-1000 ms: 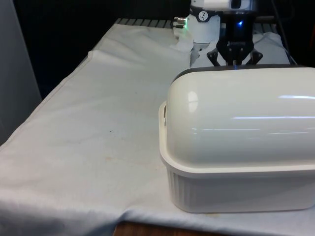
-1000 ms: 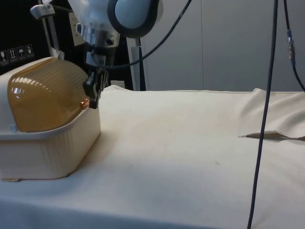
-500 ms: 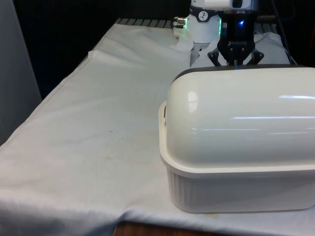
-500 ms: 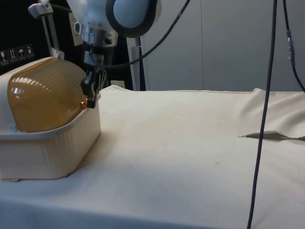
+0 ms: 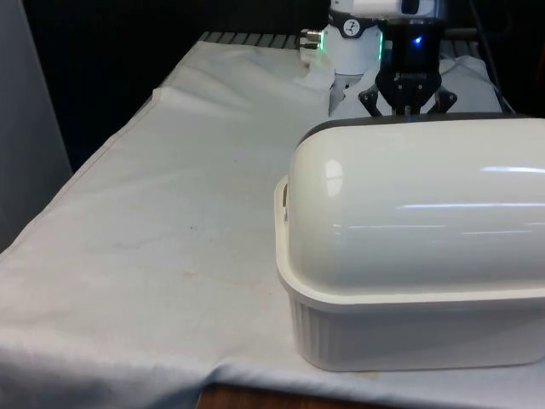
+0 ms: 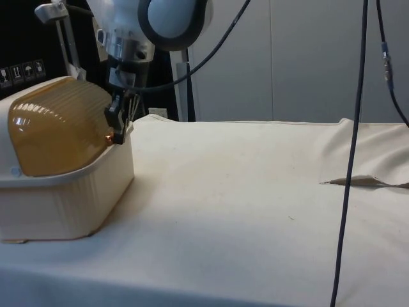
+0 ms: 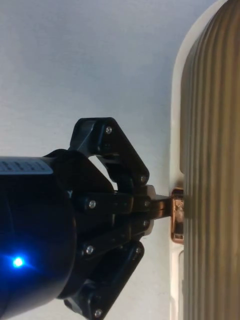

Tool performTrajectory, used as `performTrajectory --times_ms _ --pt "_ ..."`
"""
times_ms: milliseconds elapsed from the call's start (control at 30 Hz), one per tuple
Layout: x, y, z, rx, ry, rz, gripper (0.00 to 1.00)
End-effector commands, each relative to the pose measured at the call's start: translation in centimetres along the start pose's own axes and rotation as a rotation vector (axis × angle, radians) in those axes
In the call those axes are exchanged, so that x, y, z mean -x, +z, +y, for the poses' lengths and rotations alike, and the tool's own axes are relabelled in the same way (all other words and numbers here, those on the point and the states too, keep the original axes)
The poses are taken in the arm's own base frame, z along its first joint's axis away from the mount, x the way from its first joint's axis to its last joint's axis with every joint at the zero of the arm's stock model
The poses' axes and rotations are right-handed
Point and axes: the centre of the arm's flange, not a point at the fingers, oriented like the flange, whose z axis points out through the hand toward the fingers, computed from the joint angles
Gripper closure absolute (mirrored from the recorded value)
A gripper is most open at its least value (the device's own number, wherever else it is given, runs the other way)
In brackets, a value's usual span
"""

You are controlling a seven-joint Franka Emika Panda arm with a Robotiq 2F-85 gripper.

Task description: Open the lid, then close it.

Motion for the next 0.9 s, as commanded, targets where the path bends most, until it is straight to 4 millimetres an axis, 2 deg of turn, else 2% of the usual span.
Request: performTrajectory --times_ms 0,367,867 --pt "-0.1 0.0 0.0 0.002 0.002 0.004 1.0" --pt "-0.5 -0.8 0.1 0.0 0.001 0.019 1.0" --pt "-2.1 -3.4 0.3 0.004 0.004 0.055 1.0"
